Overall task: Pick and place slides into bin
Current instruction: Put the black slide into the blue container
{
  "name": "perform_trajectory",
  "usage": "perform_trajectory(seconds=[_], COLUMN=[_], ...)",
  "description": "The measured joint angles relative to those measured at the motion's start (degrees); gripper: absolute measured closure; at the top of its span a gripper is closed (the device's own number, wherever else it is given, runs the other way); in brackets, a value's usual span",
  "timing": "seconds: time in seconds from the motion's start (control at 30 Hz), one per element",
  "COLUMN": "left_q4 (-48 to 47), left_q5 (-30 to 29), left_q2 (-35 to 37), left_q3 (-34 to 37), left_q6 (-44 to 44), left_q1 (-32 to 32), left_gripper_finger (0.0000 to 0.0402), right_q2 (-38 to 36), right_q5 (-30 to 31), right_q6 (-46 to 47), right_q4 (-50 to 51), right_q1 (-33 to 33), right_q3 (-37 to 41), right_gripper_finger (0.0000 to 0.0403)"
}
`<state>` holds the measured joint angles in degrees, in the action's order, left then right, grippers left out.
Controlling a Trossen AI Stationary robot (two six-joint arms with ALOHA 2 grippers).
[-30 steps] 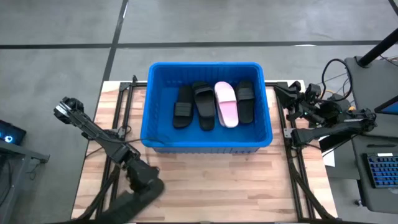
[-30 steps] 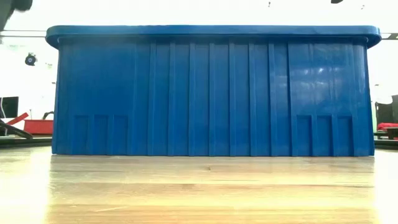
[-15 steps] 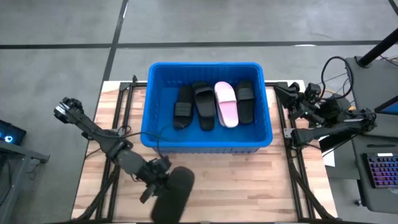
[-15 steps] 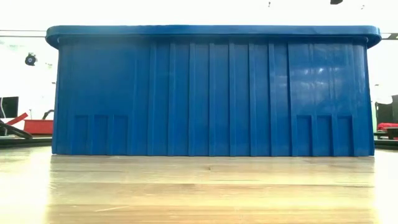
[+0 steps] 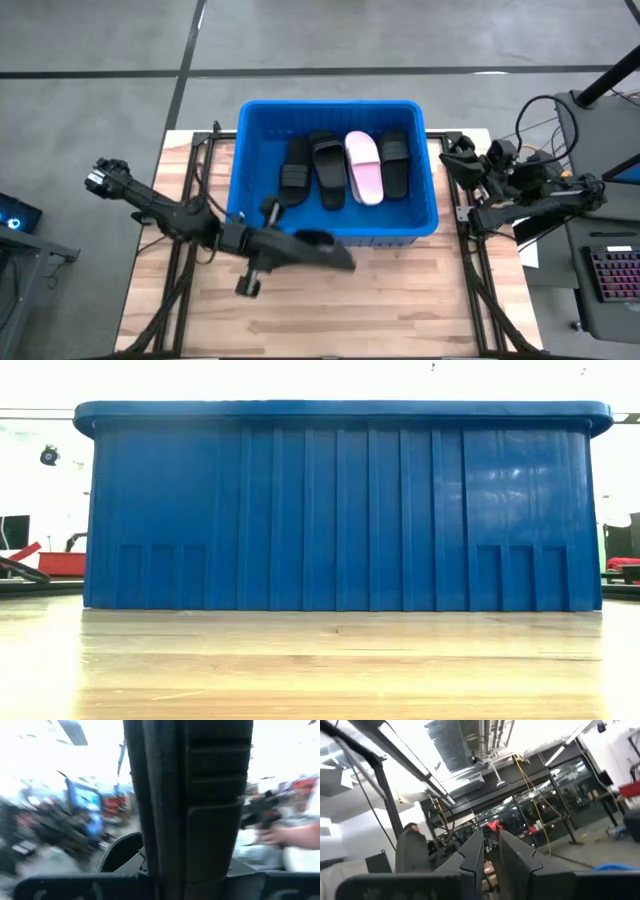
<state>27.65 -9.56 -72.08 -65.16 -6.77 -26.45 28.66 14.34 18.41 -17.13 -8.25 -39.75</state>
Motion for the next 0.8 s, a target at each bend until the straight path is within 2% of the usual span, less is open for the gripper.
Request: perform_trajectory(seconds=[0.17, 0.43, 0.6, 0.8], left_q4=[2.28, 2.19, 1.93, 1.93], left_q5=[0.02, 6.2, 9.51, 10.56], left_q2=[0.31, 2.7, 2.9, 2.92], left_q3=[-0.95, -1.43, -1.65, -1.82], left_q6=[-11.38, -11.53, -11.48, -11.44], left_q1=[4.23, 12.88, 16.26, 17.65], left_gripper_finger=[0.0347, 0.0347, 0.0347, 0.0347], right_q2=[2.97, 12.5, 20.44, 29.48], right_q5=[-2.52, -4.35, -4.49, -4.43], right_q6=[-7.71, -19.65, -25.81, -24.89], right_q4=[-4.36, -0.12, 10.48, 29.2], right_q1=[0.0, 0.0, 0.0, 0.0], right_q3=[0.0, -7.64, -17.74, -31.69], right_gripper_finger=[0.0315, 0.0194, 0.0157, 0.0155])
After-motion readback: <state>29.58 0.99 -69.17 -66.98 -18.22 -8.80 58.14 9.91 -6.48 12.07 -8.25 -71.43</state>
